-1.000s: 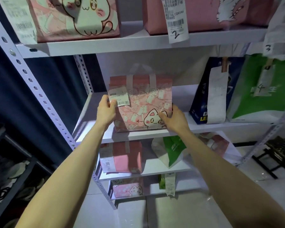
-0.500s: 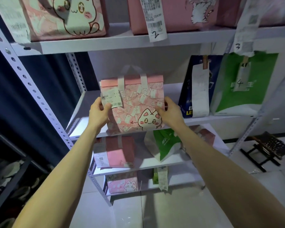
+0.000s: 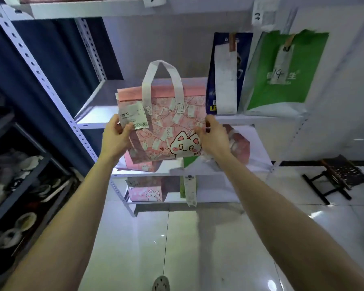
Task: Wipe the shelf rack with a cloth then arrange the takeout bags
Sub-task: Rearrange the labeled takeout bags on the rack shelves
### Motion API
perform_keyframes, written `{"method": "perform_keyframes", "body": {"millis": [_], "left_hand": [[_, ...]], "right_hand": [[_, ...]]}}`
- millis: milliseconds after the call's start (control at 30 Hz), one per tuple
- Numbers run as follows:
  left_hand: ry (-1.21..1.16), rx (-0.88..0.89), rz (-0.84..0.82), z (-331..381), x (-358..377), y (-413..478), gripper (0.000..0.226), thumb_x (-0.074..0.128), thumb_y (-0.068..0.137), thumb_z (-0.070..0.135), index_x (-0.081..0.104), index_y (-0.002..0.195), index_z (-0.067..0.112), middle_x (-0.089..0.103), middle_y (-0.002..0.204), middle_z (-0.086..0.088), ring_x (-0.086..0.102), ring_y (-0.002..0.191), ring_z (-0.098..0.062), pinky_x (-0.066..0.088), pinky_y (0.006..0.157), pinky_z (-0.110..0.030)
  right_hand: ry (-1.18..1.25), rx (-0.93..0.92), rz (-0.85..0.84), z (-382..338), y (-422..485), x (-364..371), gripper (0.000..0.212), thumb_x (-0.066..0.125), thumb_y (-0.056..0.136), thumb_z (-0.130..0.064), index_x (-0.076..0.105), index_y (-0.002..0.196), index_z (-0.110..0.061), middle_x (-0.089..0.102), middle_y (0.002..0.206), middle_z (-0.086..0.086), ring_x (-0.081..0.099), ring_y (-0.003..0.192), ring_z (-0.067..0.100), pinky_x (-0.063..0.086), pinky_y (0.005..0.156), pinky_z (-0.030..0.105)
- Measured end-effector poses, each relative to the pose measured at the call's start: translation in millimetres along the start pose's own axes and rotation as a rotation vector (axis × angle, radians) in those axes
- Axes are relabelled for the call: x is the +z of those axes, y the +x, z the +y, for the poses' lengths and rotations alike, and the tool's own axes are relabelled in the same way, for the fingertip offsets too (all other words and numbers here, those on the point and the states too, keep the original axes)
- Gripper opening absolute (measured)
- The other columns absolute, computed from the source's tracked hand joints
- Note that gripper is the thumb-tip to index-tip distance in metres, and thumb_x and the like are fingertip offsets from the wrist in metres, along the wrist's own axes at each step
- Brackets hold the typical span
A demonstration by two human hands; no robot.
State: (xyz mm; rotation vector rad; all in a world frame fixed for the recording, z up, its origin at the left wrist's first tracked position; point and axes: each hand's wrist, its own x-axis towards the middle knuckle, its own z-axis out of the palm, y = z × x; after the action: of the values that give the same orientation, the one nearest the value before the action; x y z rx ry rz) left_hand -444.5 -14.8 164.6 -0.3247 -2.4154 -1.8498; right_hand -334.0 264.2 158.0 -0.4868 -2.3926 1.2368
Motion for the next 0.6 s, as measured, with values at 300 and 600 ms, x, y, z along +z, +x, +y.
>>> {"method": "perform_keyframes", "body": {"millis": [300,600], "left_hand": [[0.092,-0.229,-0.106,-63,83,-123,0.029,0.061,0.108,0.012,0.065,0.134,0.026,0.076,0.126,0.004,0.072,0.115,-0.019,0.062,0.099,-0.052],[0.247,-0.423,-0.329,-168,164,-179,0.033,0.057,0.109,0.01,0.061,0.141,0.018,0.074,0.128,-0.001,0.07,0.12,-0.03,0.057,0.104,-0.052]], "right_hand": [[0.023,0.188,-0.056,127,-103,-31,0.008,0.065,0.105,-0.022,0.058,0.101,-0.024,0.073,0.102,-0.007,0.07,0.092,0.019,0.06,0.077,0.038],[-0.081,0.49,-0.101,248,-163,-12,0.014,0.059,0.105,-0.021,0.054,0.091,-0.022,0.071,0.087,-0.002,0.069,0.082,0.027,0.06,0.067,0.047]]}}
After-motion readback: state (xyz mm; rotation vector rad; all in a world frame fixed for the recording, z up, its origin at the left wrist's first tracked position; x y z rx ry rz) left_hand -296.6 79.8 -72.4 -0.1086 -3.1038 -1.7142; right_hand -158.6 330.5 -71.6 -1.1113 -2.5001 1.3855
